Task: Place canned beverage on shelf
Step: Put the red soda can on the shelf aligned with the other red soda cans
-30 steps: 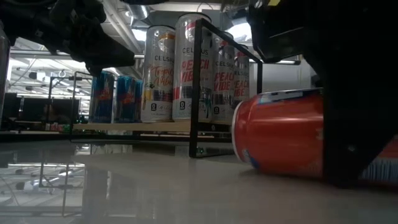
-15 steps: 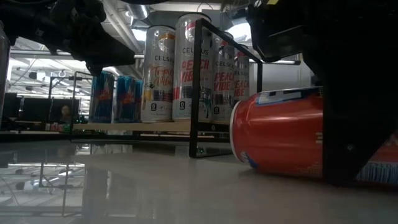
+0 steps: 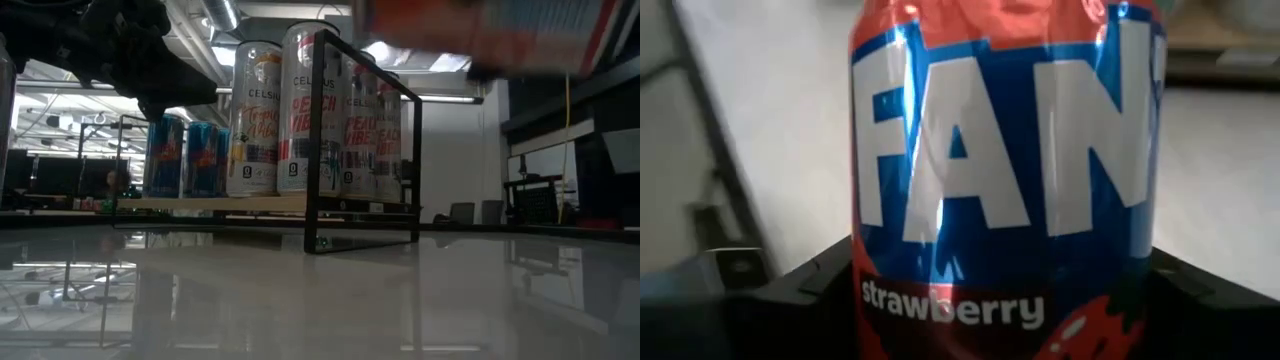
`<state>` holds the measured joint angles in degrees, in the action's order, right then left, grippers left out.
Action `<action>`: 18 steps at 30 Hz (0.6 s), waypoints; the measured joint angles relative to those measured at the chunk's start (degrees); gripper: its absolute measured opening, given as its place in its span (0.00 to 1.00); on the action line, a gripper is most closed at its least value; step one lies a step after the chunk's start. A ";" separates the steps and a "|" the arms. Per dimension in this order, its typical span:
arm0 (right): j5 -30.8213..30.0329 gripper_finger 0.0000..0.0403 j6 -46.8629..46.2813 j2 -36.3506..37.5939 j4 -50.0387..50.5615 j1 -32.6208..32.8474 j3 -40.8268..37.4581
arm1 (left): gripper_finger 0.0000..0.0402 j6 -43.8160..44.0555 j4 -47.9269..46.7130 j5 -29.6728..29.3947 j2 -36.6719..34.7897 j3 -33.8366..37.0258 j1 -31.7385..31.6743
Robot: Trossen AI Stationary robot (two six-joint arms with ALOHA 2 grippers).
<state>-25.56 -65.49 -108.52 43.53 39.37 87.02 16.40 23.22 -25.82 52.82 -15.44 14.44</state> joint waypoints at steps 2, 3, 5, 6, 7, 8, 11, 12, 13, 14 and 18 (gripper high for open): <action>-4.27 0.71 0.03 1.55 0.95 1.83 0.00 | 0.23 0.00 0.02 0.00 0.00 0.00 0.00; -6.30 0.71 0.06 2.34 2.15 2.62 0.00 | 0.23 0.00 0.02 -0.02 0.00 0.00 0.00; -9.86 0.71 0.04 3.75 4.00 4.07 -0.02 | 0.23 0.02 0.02 -0.01 0.00 0.00 0.00; -12.38 0.71 0.06 4.35 4.03 4.75 -0.12 | 0.23 0.04 0.03 -0.02 0.00 0.00 0.00; -14.81 0.71 0.26 4.82 4.00 5.32 -0.28 | 0.23 0.04 0.04 -0.02 0.00 0.00 0.00; -16.74 0.71 0.97 5.06 4.13 5.85 -0.41 | 0.23 0.05 0.04 -0.02 0.00 0.02 0.00; -21.25 0.71 3.61 5.08 3.55 7.30 -0.55 | 0.23 0.07 0.04 -0.02 0.00 0.00 0.00; -22.65 0.71 4.87 5.08 3.50 7.88 -0.57 | 0.23 0.09 0.04 -0.02 0.00 0.01 0.00; -23.60 0.71 6.19 5.10 3.41 8.39 -0.57 | 0.23 0.09 0.04 -0.02 0.00 0.00 0.00; -24.81 0.71 7.49 5.19 3.18 8.80 -0.57 | 0.23 0.09 0.04 -0.02 0.00 0.01 0.00; -28.35 0.71 12.13 5.21 2.79 9.59 -0.56 | 0.23 0.09 0.30 -0.02 0.00 0.00 0.00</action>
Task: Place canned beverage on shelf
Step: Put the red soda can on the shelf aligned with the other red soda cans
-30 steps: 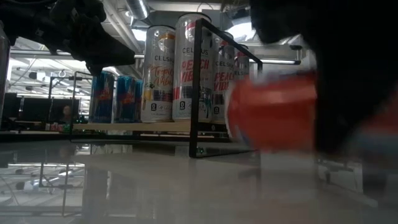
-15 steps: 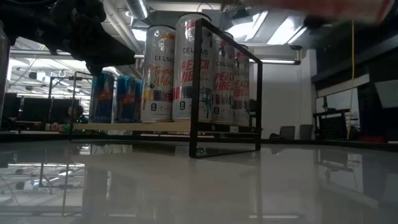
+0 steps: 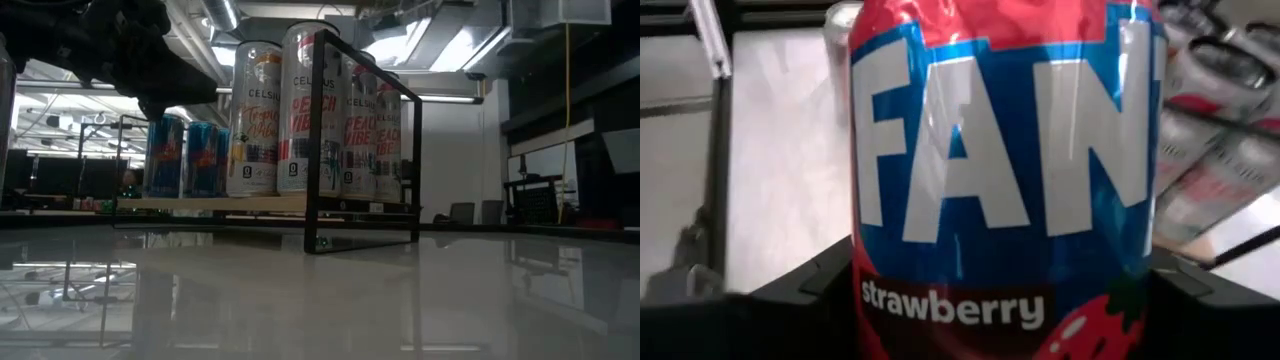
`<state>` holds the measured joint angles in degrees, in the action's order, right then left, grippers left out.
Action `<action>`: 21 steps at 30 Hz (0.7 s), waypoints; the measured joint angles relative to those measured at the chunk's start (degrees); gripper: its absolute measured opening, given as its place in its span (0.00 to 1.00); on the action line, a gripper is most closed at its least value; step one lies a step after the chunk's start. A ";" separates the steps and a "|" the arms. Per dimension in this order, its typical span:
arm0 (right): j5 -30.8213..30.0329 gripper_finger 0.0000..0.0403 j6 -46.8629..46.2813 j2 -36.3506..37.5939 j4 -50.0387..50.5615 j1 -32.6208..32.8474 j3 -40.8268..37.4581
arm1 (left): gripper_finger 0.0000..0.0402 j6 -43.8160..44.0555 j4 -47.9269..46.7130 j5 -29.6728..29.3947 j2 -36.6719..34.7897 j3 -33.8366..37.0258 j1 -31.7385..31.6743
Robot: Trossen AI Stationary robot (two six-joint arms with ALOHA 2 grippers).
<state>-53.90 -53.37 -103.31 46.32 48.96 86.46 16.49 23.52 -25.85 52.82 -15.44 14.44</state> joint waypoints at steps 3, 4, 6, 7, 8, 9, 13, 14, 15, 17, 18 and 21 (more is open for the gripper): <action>-1.94 0.71 2.43 -0.01 -1.21 -0.26 -0.01 | 0.23 0.00 0.55 -0.01 0.00 0.00 0.00; -2.88 0.71 2.88 -0.14 -2.25 -0.26 -0.01 | 0.23 0.00 0.57 0.00 0.00 0.00 0.00; -4.47 0.71 4.32 -0.64 -4.97 -0.10 -0.01 | 0.23 0.00 0.76 0.00 0.00 0.00 0.00; -4.97 0.71 4.84 -1.08 -6.23 0.16 -0.01 | 0.23 0.00 0.79 0.00 0.00 0.00 0.00; -5.60 0.71 5.71 -1.61 -7.76 0.27 -0.01 | 0.23 0.00 0.79 0.00 0.00 0.00 0.00; -6.52 0.71 6.14 -2.17 -9.25 0.29 -0.01 | 0.23 0.00 0.79 0.00 0.00 0.00 0.00; -9.70 0.71 7.35 -4.58 -13.99 -0.58 -0.01 | 0.23 -0.09 0.79 0.00 0.00 0.01 0.00; -10.26 0.71 7.39 -5.25 -15.38 -1.30 -0.01 | 0.23 -0.07 0.83 0.00 0.00 0.00 0.00; -10.37 0.71 7.56 -5.94 -16.53 -2.19 0.01 | 0.23 -0.07 0.82 0.00 0.00 0.00 0.00; -10.00 0.71 9.31 -7.83 -20.11 -4.06 0.00 | 0.23 -0.07 0.82 0.00 0.00 0.01 0.00; -9.46 0.71 10.79 -8.83 -22.38 -5.01 -0.01 | 0.23 -0.09 0.84 0.00 0.00 0.00 0.00; -7.52 0.71 16.13 -11.66 -30.90 -7.49 -0.03 | 0.23 -0.11 0.82 0.00 0.00 0.00 0.00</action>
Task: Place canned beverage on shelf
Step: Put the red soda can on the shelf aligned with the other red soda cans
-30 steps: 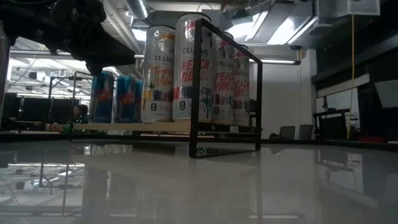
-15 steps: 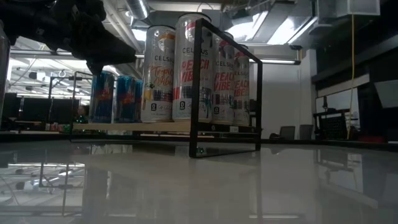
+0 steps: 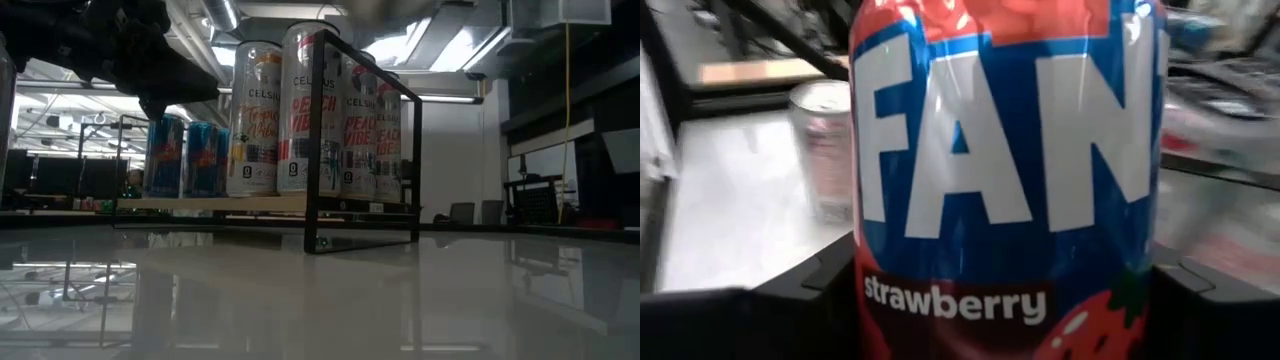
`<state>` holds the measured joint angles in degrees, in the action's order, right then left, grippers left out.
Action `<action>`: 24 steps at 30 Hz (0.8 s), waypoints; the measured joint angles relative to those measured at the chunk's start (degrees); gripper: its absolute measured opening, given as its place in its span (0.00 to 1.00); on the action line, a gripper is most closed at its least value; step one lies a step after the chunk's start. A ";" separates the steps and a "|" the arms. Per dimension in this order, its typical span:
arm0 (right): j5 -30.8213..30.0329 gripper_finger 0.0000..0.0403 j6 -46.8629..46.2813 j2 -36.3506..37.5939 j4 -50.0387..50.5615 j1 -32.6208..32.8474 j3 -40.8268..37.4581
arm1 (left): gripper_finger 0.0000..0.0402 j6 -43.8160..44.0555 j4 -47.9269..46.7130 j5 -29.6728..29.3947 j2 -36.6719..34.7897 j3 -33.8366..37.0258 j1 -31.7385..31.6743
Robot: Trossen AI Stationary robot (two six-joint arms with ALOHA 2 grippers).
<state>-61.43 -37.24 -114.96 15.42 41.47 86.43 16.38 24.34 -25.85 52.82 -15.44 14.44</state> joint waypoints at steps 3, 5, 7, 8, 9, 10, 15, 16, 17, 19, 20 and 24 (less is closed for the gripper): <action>2.04 0.71 5.57 -2.37 -9.39 -1.89 0.02 | 0.23 -0.02 -0.02 0.00 0.00 0.00 0.00; 3.65 0.71 8.66 -3.88 -14.57 -3.08 0.02 | 0.23 -0.02 -0.02 0.02 0.00 0.00 0.00; 4.83 0.71 11.39 -5.21 -18.41 -4.18 0.02 | 0.23 -0.02 -0.02 0.00 0.00 0.00 0.00; 5.54 0.71 12.68 -5.81 -20.49 -4.73 0.02 | 0.23 -0.03 -0.04 0.02 0.00 0.00 0.00; 6.28 0.71 13.82 -6.39 -22.58 -5.30 0.02 | 0.23 -0.04 -0.04 0.00 0.00 0.00 0.00; 7.38 0.71 14.64 -6.95 -24.46 -5.77 0.02 | 0.23 -0.04 -0.04 0.00 0.00 0.00 0.00; 14.15 0.71 20.19 -10.74 -33.99 -7.92 0.04 | 0.23 -0.04 -0.18 0.02 0.00 0.00 0.00; 15.56 0.71 21.32 -11.40 -35.58 -8.25 0.04 | 0.23 -0.04 -0.35 0.02 0.00 0.00 0.00; 17.17 0.71 22.22 -11.82 -36.57 -8.50 0.04 | 0.23 -0.05 -0.39 0.02 0.00 0.00 0.00; 19.98 0.71 23.39 -11.86 -36.66 -8.86 0.04 | 0.23 -0.07 -0.39 0.01 0.00 0.00 0.00; 21.02 0.71 24.26 -11.86 -36.94 -8.98 0.04 | 0.23 -0.07 -0.39 0.02 0.00 0.00 0.00; 23.08 0.71 30.56 -11.84 -39.20 -8.89 0.03 | 0.23 -0.07 -0.40 0.02 0.00 0.00 0.00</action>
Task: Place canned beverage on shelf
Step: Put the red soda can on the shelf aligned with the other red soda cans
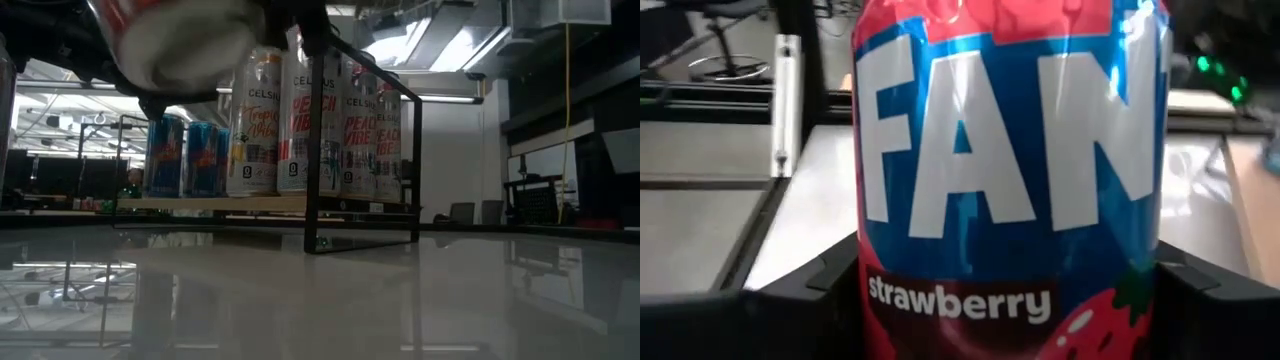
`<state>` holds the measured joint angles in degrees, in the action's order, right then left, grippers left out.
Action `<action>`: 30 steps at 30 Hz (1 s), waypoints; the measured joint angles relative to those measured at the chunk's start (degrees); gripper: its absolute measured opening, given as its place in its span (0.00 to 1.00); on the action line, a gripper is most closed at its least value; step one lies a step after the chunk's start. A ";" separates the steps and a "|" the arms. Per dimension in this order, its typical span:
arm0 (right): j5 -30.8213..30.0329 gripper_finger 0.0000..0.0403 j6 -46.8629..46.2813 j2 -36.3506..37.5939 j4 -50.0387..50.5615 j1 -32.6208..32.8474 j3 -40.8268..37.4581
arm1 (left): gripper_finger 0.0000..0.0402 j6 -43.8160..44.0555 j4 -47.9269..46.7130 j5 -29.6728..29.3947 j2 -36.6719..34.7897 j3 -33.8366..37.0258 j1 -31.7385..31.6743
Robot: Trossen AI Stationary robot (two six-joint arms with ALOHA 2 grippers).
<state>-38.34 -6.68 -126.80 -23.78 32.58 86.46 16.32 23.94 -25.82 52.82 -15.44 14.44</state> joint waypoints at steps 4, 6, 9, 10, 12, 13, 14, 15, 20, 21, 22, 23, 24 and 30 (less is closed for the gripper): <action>6.66 0.71 4.93 0.04 -6.26 -0.45 0.01 | 0.23 0.00 -0.02 0.00 0.00 0.00 0.00; 10.74 0.71 5.92 0.07 -8.18 -1.02 0.01 | 0.23 -0.02 -0.02 0.00 0.00 0.00 0.00; 15.69 0.71 6.10 0.07 -9.46 -1.64 0.01 | 0.23 -0.02 -0.02 0.00 0.00 0.00 0.00; 16.73 0.71 6.20 0.07 -9.84 -1.64 0.01 | 0.23 -0.02 -0.02 0.00 0.00 0.00 0.00; 17.85 0.71 7.90 0.07 -12.17 -1.61 -0.33 | 0.23 -0.02 -0.02 0.00 0.00 0.00 0.00; 18.36 0.71 8.66 0.07 -14.33 -1.56 -1.00 | 0.23 -0.02 -0.02 0.00 0.00 0.00 0.00; 18.81 0.71 8.98 0.07 -16.96 -1.53 -1.83 | 0.23 -0.02 -0.02 -0.01 0.00 0.00 0.00; 19.45 0.71 9.07 0.07 -19.74 -1.53 -2.77 | 0.23 -0.02 -0.02 0.00 0.00 0.00 0.00; 22.54 0.71 8.58 0.09 -30.29 -2.38 -8.45 | 0.23 -0.03 -0.34 0.00 0.00 0.00 0.00; 22.99 0.71 8.44 0.09 -31.76 -2.83 -9.46 | 0.23 -0.04 -0.34 0.00 0.00 0.00 0.00; 23.39 0.71 8.25 0.09 -33.14 -3.19 -10.39 | 0.23 -0.04 -0.34 0.00 -0.01 0.01 0.00; 23.75 0.71 8.10 0.09 -34.49 -3.54 -11.16 | 0.23 -0.04 -0.34 0.00 0.00 0.00 0.00; 24.28 0.71 7.97 0.09 -35.99 -3.83 -11.80 | 0.23 -0.04 -0.34 0.00 0.00 0.00 0.00; 26.68 0.71 7.88 0.11 -42.00 -5.27 -15.27 | 0.23 -0.04 -0.36 -0.01 0.00 0.00 0.00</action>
<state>-11.67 1.20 -126.69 -65.78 27.30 71.20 16.27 23.57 -25.83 52.82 -15.44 14.44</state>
